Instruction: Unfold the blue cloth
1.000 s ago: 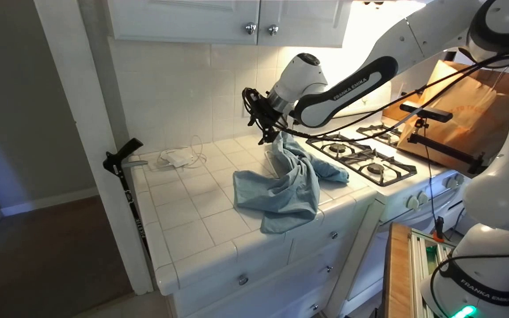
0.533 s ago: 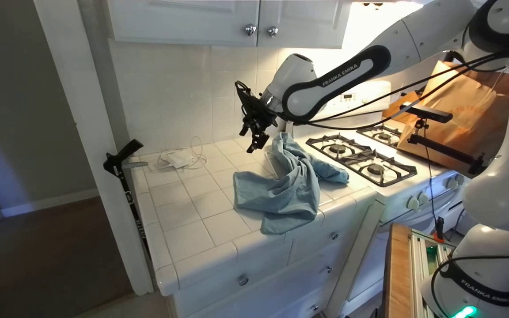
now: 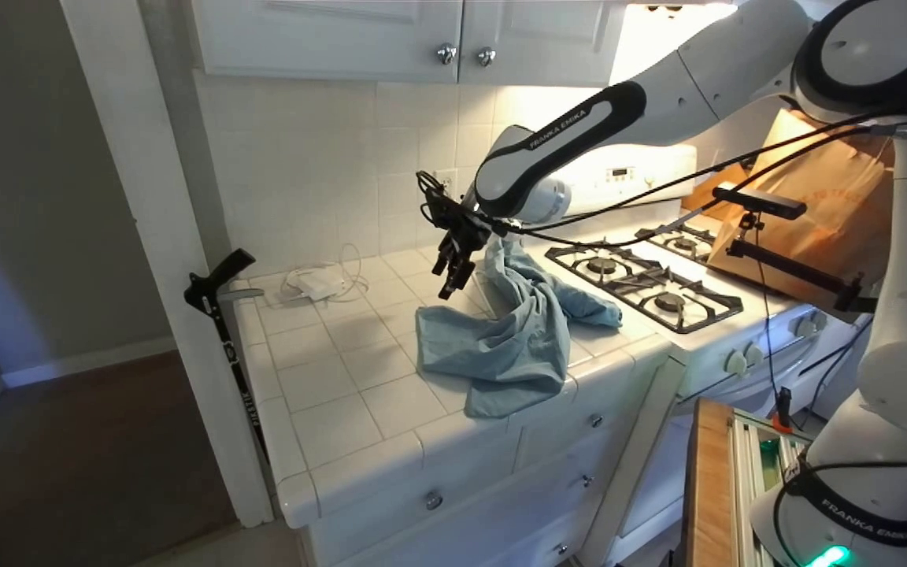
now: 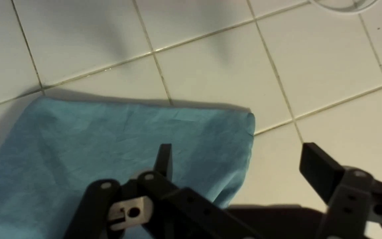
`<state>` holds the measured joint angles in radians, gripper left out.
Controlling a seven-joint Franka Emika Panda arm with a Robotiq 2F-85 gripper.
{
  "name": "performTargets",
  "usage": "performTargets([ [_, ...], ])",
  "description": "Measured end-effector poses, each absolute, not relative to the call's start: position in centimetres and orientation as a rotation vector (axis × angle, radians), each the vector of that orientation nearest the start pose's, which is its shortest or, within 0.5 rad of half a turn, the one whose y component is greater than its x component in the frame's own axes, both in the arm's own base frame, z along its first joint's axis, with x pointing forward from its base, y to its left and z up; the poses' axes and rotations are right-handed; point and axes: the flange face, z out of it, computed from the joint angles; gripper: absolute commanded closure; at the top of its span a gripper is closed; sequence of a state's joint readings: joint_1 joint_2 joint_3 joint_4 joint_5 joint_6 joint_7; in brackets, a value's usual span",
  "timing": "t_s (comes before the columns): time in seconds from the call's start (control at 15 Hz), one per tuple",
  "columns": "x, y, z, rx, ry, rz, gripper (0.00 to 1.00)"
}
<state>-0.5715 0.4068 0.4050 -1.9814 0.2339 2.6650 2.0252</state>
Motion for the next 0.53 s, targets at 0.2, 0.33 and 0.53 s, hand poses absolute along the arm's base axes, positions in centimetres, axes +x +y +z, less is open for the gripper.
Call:
performTargets([
  [0.2,62.6,-12.4,29.3,-0.923,2.632,0.094,0.0],
  [0.33,62.5,-12.0,28.6,-0.941,2.67,0.102,0.0],
  [0.53,62.2,-11.8,27.5,-0.967,2.714,0.101,0.0],
])
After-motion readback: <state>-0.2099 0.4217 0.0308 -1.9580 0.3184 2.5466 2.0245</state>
